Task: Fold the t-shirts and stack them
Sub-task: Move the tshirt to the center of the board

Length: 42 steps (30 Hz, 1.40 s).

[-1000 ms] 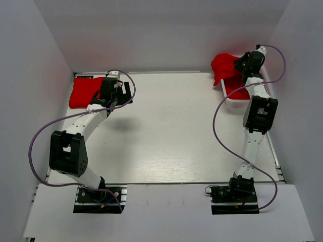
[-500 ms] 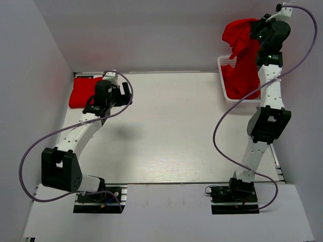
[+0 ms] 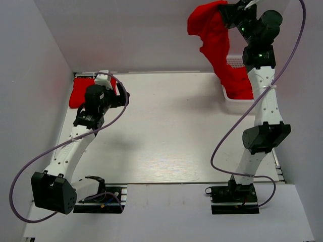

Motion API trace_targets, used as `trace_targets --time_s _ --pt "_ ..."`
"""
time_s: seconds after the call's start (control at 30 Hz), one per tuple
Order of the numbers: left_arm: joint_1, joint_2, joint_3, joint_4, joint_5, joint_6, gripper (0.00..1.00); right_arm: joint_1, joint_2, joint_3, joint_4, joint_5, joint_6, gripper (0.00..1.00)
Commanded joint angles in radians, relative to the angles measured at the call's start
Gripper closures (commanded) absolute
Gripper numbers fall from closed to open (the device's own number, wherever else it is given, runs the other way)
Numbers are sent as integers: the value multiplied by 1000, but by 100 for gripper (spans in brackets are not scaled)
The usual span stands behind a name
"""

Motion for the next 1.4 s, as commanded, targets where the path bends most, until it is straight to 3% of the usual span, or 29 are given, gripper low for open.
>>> trace_targets --time_s 0.0,0.23,0.4,0.47,0.5,0.57,0.6,0.63,0.67,0.7,0.83,0.87,0.97,1.1,1.17,1.37 --pt "4 -50 6 -42 -2 -1 0 34 -77 44 150 -98 34 100" --pt "4 -95 15 -107 -85 -35 0 145 -112 -53 118 -185 -23 100" --pt "4 -116 5 -179 -142 -69 0 194 -215 -426 136 -152 -98 100" --pt "4 -125 -9 -179 -153 -98 0 227 -229 -539 199 -162 -83 100" --pt "4 -126 -26 -179 -153 -98 0 234 -231 -699 220 -175 -51 100" --pt "4 -126 -40 -179 -153 -107 0 257 -209 -839 289 -243 9 99" --pt "4 -112 -49 -190 -144 -107 0 258 -180 -907 314 -262 49 80" --pt "4 -97 -49 -199 -144 -107 0 269 -148 -929 305 -303 55 40" --pt "4 -86 -58 -199 -144 -107 0 278 -134 -956 285 -331 49 16" --pt "4 -75 -58 -208 -144 -107 0 284 -123 -972 206 -305 48 10" --pt "4 -14 -49 -208 -95 -116 0 292 -152 -1001 78 -169 -9 10" --pt "4 -3 -49 -208 -85 -116 0 292 -172 -1009 64 -50 -8 10" --pt "4 37 -37 -208 -46 -107 0 294 -278 -1061 21 110 -28 10" --pt "-7 81 -37 -174 7 -71 0 294 -407 -1137 -54 222 -37 10" --pt "-16 127 -28 -139 98 -26 0 294 -456 -1189 -109 259 -38 10" --pt "-27 301 15 -98 252 15 0 286 -513 -1286 -189 385 -18 10"
